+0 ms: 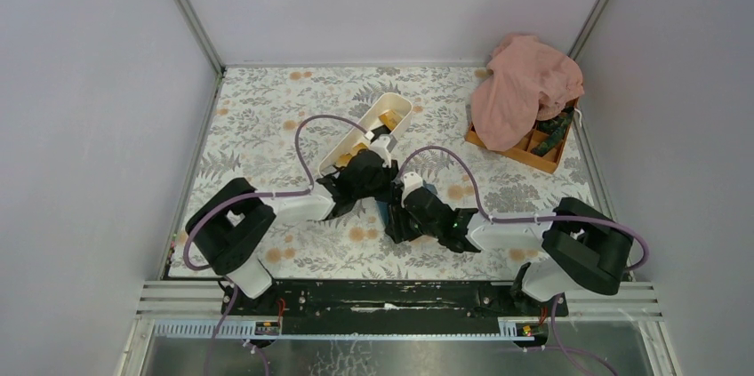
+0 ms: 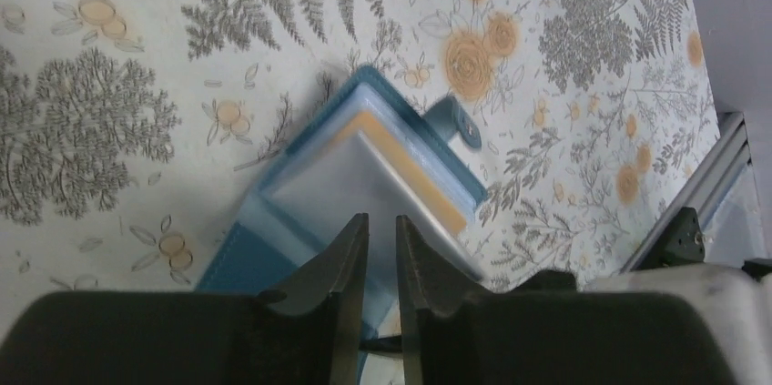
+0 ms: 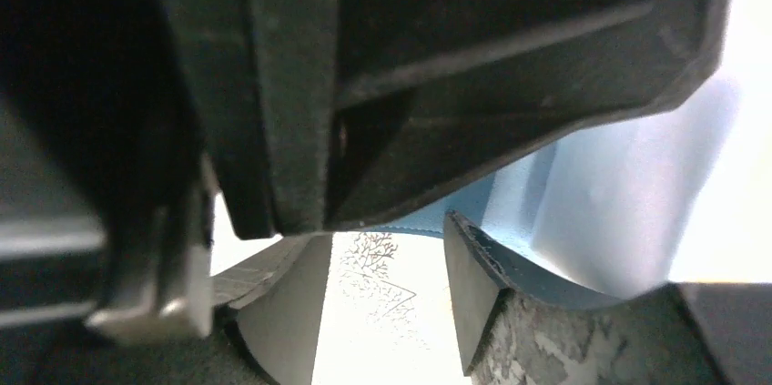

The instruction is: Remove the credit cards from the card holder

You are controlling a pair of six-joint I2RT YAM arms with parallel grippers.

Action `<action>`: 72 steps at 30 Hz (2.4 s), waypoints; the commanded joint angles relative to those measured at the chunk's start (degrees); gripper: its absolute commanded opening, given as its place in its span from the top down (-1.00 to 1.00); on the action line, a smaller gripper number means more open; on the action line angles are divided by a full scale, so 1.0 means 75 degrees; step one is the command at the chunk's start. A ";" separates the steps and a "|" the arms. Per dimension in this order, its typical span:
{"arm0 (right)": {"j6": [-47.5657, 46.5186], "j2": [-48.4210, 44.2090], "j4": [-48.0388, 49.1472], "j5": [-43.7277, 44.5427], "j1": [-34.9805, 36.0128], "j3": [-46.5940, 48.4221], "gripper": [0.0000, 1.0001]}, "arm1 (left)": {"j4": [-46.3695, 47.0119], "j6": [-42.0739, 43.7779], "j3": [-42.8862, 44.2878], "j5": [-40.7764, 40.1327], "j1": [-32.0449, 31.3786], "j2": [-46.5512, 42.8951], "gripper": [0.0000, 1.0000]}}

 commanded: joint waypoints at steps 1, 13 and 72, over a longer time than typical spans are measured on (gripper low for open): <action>-0.0043 -0.0419 -0.0067 0.0442 -0.0042 -0.0031 -0.09 | 0.0048 -0.0498 -0.0573 0.0395 -0.0012 -0.0501 0.48; -0.0111 -0.0532 -0.0096 0.0392 -0.0092 0.0005 -0.25 | -0.0188 -0.0822 -0.1683 0.0021 -0.0108 -0.0787 -0.29; -0.1201 -0.0560 -0.1129 0.0290 -0.2358 0.0202 1.00 | -0.0646 0.0036 -0.0287 -0.0529 0.0081 0.0740 -0.43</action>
